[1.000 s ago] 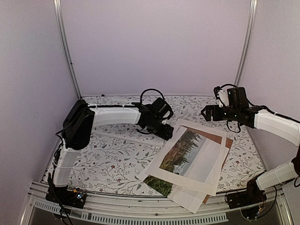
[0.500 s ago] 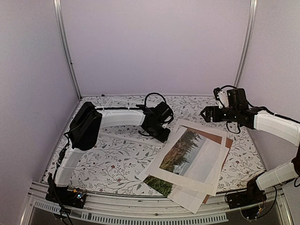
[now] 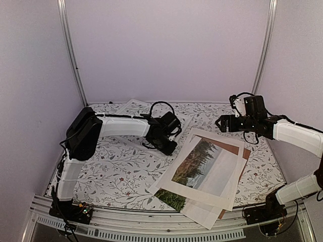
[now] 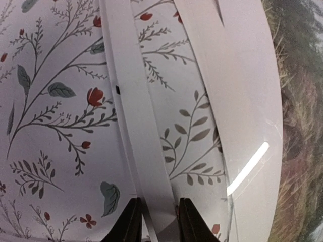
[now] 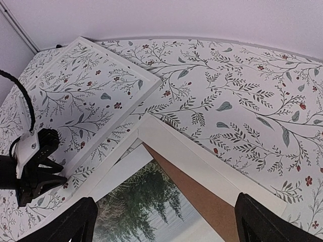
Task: Put the photo into the frame
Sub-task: Rotate the frame body at the center of the board.
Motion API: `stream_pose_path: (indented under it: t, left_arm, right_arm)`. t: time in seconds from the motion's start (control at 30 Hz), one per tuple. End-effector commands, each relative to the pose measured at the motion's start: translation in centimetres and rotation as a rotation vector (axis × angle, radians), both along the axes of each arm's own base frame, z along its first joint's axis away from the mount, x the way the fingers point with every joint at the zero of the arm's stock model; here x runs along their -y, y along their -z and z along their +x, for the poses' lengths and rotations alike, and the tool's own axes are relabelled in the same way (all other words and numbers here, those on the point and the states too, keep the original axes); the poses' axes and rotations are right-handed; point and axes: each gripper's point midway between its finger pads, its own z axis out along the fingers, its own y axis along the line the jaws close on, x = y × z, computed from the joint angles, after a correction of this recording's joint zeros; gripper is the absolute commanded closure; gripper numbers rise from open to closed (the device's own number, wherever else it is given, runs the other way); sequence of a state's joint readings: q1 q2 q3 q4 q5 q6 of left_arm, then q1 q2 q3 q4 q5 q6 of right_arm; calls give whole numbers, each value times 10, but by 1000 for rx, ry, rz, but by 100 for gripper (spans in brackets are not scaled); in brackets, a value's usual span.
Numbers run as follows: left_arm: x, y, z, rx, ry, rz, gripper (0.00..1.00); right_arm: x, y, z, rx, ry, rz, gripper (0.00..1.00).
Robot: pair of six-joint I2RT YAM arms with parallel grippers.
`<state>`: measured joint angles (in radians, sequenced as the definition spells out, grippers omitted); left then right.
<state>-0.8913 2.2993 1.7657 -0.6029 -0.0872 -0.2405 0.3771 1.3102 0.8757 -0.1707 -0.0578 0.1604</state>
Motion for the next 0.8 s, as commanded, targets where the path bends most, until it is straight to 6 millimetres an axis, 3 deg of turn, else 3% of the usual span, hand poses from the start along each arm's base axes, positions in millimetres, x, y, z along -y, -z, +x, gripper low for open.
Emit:
stream_pose_path:
  t: [0.0,0.23,0.5,0.63,0.77]
  left_arm:
    - [-38,19,-40,-127,55,91,79]
    - [-95,19,-93,-204,14,127,79]
    - [-140,14,-130,-247,-82,136,73]
    - [-148,-2,-130,-199,-137,92,51]
    - [-152,-32,-109,-102,-233,26,29]
  right_arm:
    - [-2,-2,-3,13,-1,6,1]
    - [-6,-3,-2,11,-15,13,1]
    - [-13,4,-1,-15,-33,18,1]
    - [-11,8,-4,-25,-24,16,1]
    - [-12,9,-5,-30,-24,21,1]
